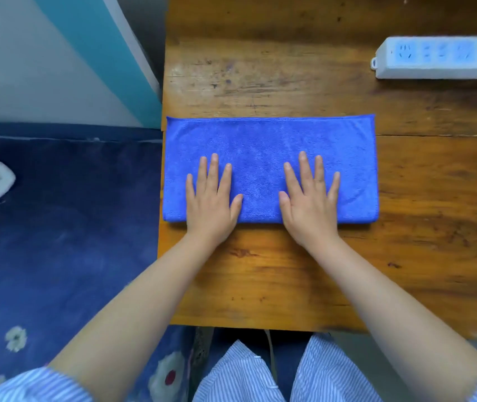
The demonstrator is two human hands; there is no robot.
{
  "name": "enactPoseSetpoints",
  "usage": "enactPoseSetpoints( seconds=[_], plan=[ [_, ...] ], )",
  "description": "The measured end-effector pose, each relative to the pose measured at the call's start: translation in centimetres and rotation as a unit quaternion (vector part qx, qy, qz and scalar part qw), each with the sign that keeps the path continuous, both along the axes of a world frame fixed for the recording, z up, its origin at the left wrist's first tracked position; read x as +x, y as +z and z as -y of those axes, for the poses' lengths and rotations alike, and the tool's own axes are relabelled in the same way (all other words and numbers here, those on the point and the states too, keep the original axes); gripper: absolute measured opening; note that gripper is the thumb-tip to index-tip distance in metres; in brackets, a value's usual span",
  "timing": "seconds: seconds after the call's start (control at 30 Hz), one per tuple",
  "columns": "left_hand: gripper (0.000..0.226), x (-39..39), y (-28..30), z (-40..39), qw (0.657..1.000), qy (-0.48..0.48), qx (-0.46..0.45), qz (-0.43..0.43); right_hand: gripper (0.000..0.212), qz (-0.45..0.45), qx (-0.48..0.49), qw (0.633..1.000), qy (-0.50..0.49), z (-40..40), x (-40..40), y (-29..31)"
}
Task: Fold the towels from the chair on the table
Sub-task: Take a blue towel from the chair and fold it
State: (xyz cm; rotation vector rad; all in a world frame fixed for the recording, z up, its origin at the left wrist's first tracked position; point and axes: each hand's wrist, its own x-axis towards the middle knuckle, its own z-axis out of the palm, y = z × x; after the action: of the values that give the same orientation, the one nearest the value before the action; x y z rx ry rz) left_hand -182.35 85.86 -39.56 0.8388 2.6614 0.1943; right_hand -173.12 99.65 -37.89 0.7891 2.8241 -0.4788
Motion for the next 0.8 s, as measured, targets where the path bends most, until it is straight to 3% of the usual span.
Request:
enactPoseSetpoints(
  seconds=[0.1,0.23,0.3,0.4,0.6,0.8],
  plan=[
    [0.064,0.7,-0.7,1.2,1.000,-0.001,-0.007,0.009,0.052,0.042,-0.009,0.998,0.038,2.4,0.3,-1.0],
    [0.068,0.7,-1.2,3.8,1.000,-0.001,-0.011,-0.011,0.046,0.039,0.087,0.993,0.063,0.9,2.1,-1.1],
    [0.076,0.6,-1.0,4.5,0.999,0.010,-0.033,-0.013,0.047,0.059,0.088,0.993,0.054,-0.4,3.6,-1.1],
    [0.085,0.5,-0.9,5.0,0.998,0.019,-0.063,-0.005,0.056,0.063,0.031,0.997,-0.030,-2.3,6.1,-1.4],
    [0.066,0.2,-0.3,4.5,0.996,0.032,-0.081,0.010,0.054,0.025,0.002,0.981,-0.195,-4.7,8.0,-0.3],
    [0.053,-0.3,2.5,-1.2,0.998,-0.052,0.042,0.012,0.058,0.057,-0.024,0.954,-0.292,-4.6,6.9,1.4]
  ],
)
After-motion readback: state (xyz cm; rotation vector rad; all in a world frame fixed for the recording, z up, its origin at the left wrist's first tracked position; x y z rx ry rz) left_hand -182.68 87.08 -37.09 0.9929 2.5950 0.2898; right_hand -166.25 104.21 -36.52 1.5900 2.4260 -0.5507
